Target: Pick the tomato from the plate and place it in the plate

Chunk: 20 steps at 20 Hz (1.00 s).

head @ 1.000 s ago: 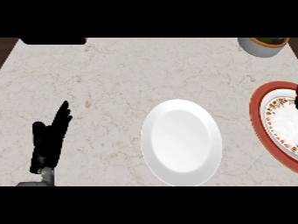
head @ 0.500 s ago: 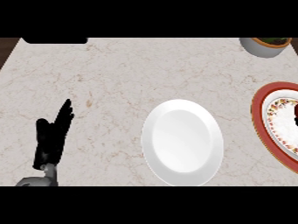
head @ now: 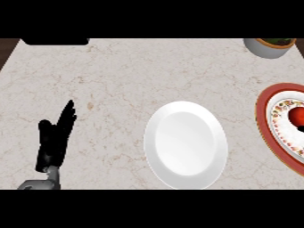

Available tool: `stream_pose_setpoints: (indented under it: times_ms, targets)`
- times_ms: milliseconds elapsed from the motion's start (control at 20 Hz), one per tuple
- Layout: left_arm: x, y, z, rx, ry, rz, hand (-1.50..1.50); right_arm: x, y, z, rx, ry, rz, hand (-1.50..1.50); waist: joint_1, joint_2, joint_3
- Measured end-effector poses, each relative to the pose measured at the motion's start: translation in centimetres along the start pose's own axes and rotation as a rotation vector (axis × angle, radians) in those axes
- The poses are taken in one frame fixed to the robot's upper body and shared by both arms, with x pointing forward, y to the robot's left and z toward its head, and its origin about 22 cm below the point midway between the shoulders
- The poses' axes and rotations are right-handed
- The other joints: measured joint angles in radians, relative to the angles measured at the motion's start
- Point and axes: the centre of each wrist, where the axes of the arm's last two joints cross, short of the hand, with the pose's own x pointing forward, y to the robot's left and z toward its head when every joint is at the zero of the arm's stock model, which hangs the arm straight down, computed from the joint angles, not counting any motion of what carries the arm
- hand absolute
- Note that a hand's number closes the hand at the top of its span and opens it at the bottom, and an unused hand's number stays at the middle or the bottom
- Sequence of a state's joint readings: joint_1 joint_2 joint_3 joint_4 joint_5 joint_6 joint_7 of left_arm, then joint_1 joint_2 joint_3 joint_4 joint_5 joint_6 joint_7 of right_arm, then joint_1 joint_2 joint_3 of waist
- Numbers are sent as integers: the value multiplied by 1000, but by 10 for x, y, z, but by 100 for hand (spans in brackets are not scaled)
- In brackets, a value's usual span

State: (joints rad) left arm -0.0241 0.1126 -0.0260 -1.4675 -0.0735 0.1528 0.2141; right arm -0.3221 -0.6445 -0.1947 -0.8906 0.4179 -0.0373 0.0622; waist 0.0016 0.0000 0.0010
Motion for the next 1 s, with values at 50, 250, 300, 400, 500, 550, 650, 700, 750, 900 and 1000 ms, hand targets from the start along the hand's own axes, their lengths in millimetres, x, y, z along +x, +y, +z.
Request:
stream_pose_setpoints:
  times_ms: [50,250,300,400,500,550,650,700,750,900,1000]
  targets:
    - [0,1,1,7,3,2,0,0,-4,1,-19,-37,-54,-150,-5,-2,0]
    - [-1,2,1,16,5,6,0,1,-17,1,-118,-142,-315,-150,-18,-5,0]
    - [-2,4,1,19,7,5,0,-3,-15,2,-145,-151,-376,-150,-18,-4,0]
    - [-1,8,-3,18,5,3,0,-12,-21,6,-170,-170,-474,-150,-19,-4,0]
    - [0,5,-2,15,7,3,0,-26,-32,9,-178,-183,-547,-150,-15,-3,0]
    - [1,5,-2,13,5,3,0,-33,-32,13,-176,-189,-575,-150,-13,-3,-1]
    - [1,5,-5,11,4,-2,0,-46,-33,18,-173,-205,-619,-150,-10,-2,-1]
    - [1,4,-5,11,1,0,0,-52,-32,21,-169,-211,-635,-150,-9,-1,-1]
    - [4,7,-5,9,-2,-3,0,-57,-31,22,-170,-219,-651,-150,-7,-1,-1]
    - [6,9,-4,7,-6,-1,0,-71,-31,28,-161,-251,-673,-150,-4,-1,-1]
    - [9,7,-7,3,-6,-1,0,-74,-29,29,-157,-269,-684,-150,-3,0,-1]
